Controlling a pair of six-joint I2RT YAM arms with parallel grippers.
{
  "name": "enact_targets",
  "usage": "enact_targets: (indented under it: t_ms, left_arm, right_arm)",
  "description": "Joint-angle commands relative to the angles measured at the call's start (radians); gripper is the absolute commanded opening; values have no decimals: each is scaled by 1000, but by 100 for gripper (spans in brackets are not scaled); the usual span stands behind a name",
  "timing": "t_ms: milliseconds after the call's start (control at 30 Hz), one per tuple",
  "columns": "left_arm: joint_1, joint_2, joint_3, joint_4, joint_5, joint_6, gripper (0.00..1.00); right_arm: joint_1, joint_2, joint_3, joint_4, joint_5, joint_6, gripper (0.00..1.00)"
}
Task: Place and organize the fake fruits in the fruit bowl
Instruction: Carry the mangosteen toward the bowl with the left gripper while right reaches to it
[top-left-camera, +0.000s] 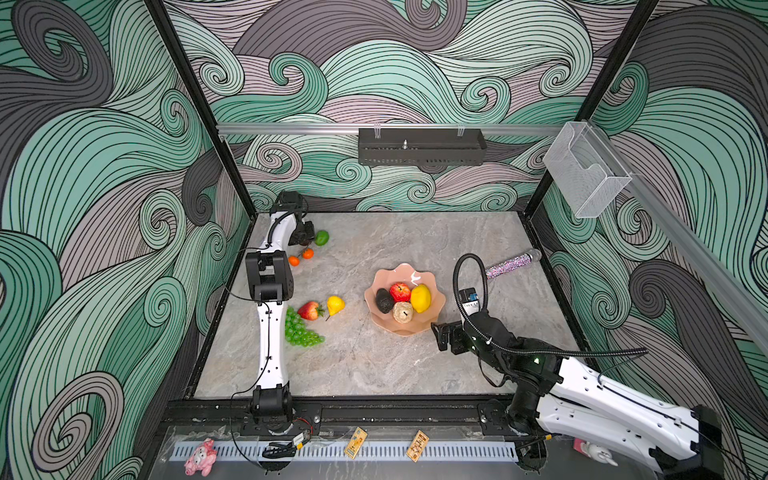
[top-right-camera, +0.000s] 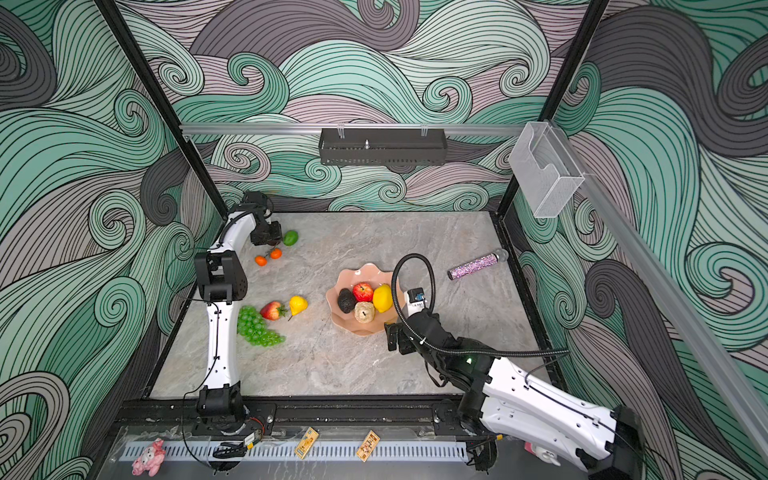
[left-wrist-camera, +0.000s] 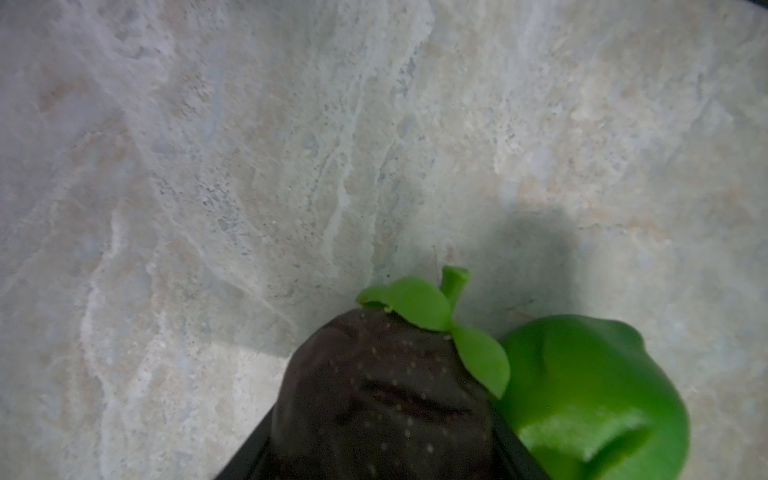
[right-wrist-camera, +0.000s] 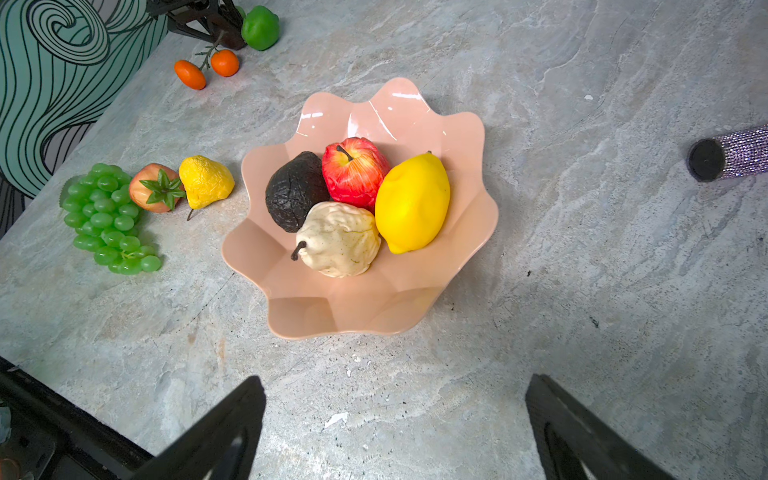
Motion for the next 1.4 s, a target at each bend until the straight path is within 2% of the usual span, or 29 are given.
enact_targets:
  t_ms: [0, 200, 400, 633, 800, 933, 1133, 1267, 1367]
  left_arm:
    - [12, -99, -49, 50, 36, -49, 55]
    - [13, -298, -237, 188, 94, -106, 54]
    - [12, -500, -431, 225, 183, -203, 53]
    - [-47, -842, -929, 540, 312, -344, 52]
    - [-188, -1024, -1147, 643, 309, -421, 52]
    - [-326, -1135, -1286, 744, 310, -422, 52]
    - [-474, -1242, -1469, 889, 357, -319, 52]
    - [-546, -1281, -1589, 1025, 413, -255, 52]
    - [-615, -1291, -1616, 1064, 443, -184, 51]
  right_arm:
    - [-5, 12, 31, 7, -8, 4, 98]
    - [-4, 23, 48, 1, -13, 3, 98]
    - [-5, 35, 70, 6, -4, -15, 98]
    - [-8, 57, 136, 2, 10, -46, 98]
    - [-11, 64, 171, 21, 8, -56, 98]
    - [-12, 78, 209, 22, -2, -54, 98]
    - [-15, 59, 240, 28, -24, -60, 98]
    - [-13, 46, 229, 101, -86, -97, 97]
    - [-16, 54, 234, 150, -129, -117, 95]
